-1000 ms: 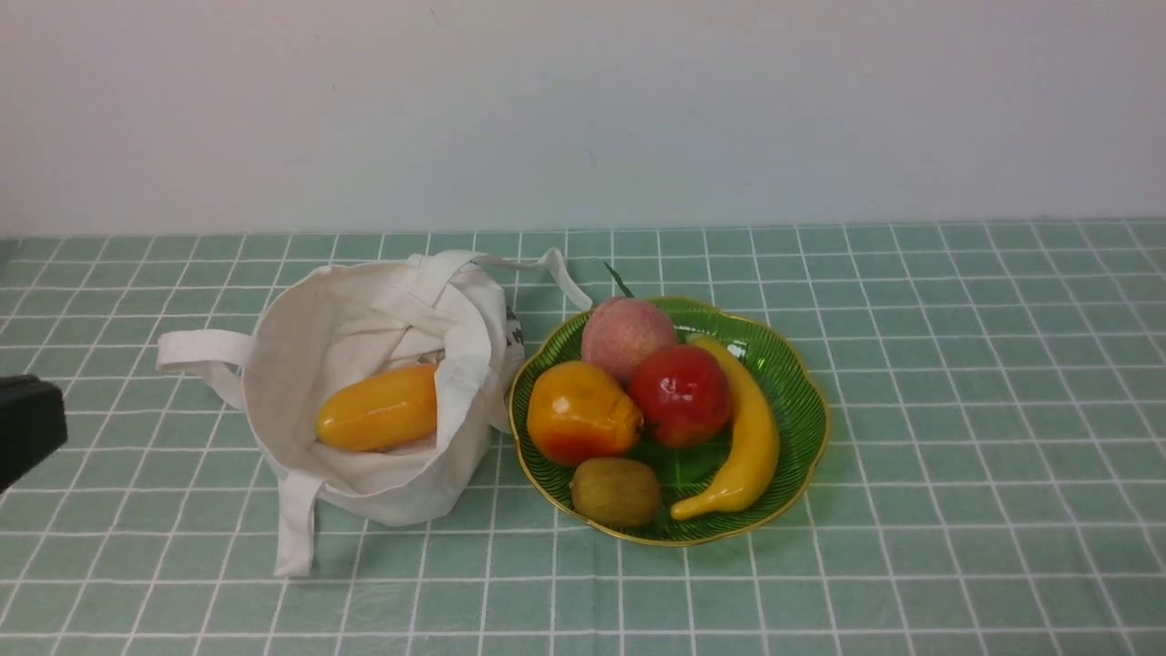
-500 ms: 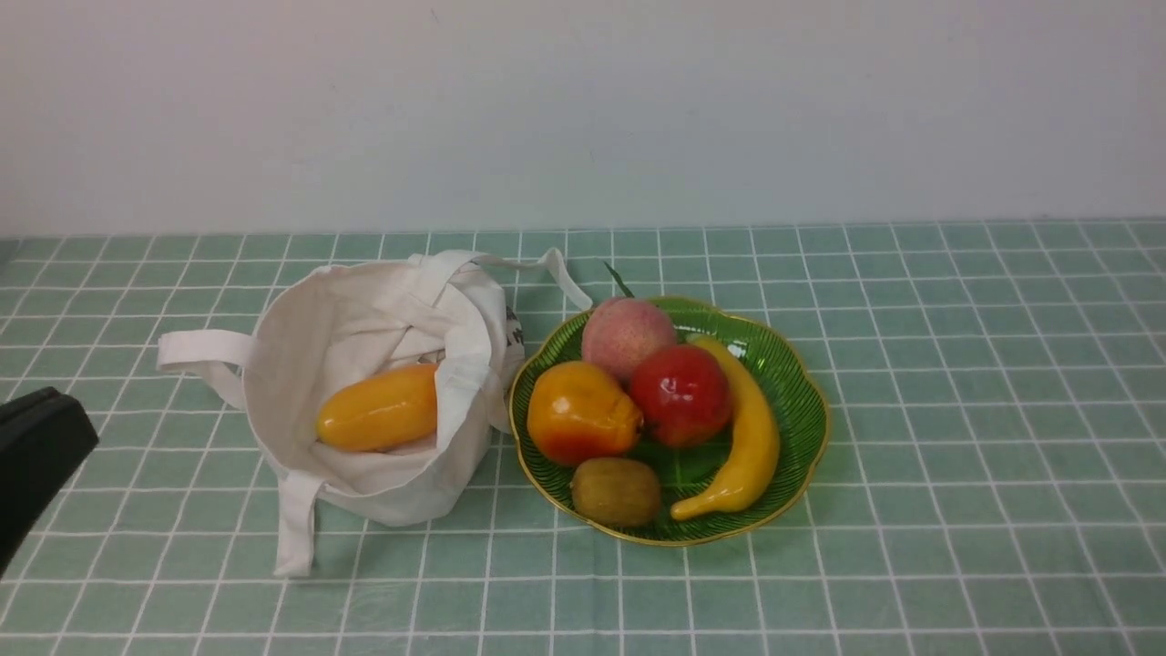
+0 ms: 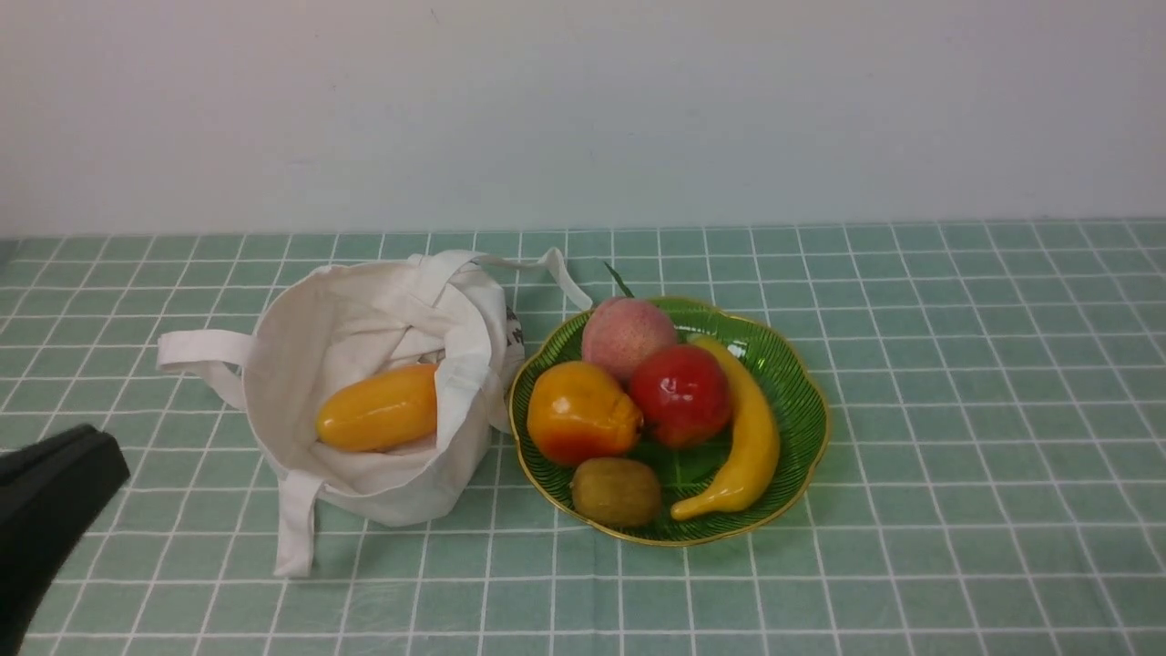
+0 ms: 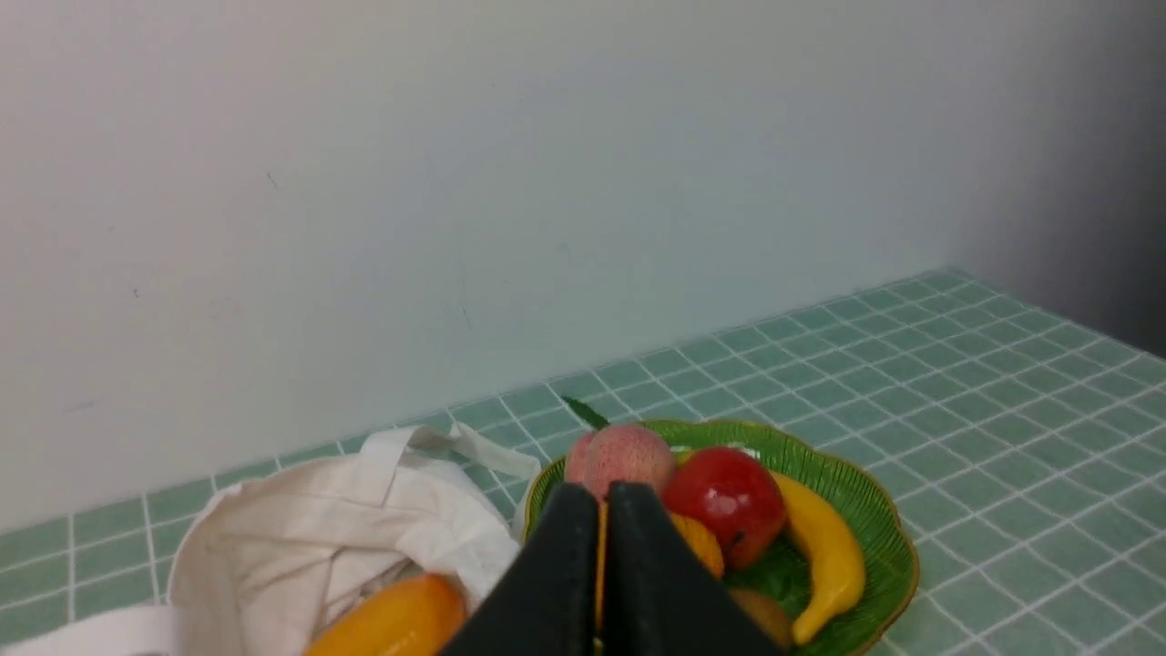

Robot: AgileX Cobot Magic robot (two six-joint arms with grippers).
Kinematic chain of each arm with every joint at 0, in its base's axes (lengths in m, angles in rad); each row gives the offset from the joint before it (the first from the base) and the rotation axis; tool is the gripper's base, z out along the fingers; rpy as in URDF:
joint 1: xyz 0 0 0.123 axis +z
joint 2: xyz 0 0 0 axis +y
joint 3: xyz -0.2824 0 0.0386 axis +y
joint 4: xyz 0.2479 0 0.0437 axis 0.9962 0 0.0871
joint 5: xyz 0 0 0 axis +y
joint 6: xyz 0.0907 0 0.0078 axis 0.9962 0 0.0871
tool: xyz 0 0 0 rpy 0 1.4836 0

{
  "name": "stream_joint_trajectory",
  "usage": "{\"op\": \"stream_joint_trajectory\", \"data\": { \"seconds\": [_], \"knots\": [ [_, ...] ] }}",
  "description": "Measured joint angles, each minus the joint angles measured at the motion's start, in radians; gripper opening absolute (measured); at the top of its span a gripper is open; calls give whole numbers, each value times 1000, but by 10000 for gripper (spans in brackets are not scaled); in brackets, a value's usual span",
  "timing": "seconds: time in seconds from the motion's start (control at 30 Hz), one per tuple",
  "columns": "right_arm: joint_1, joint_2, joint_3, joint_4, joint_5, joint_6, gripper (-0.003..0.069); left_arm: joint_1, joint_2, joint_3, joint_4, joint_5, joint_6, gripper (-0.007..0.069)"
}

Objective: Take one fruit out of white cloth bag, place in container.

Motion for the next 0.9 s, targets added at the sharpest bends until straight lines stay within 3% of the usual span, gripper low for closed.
{"op": "stream_joint_trajectory", "data": {
  "seconds": [0.27,0.7,0.9],
  "knots": [
    [0,0,0,0,0,0,-12,30,-67,136,-6,18,18,-8],
    [0,0,0,0,0,0,-12,410,-198,323,-94,16,10,-8],
    [0,0,0,0,0,0,-12,508,-285,400,-95,18,8,-8]
  ]
}}
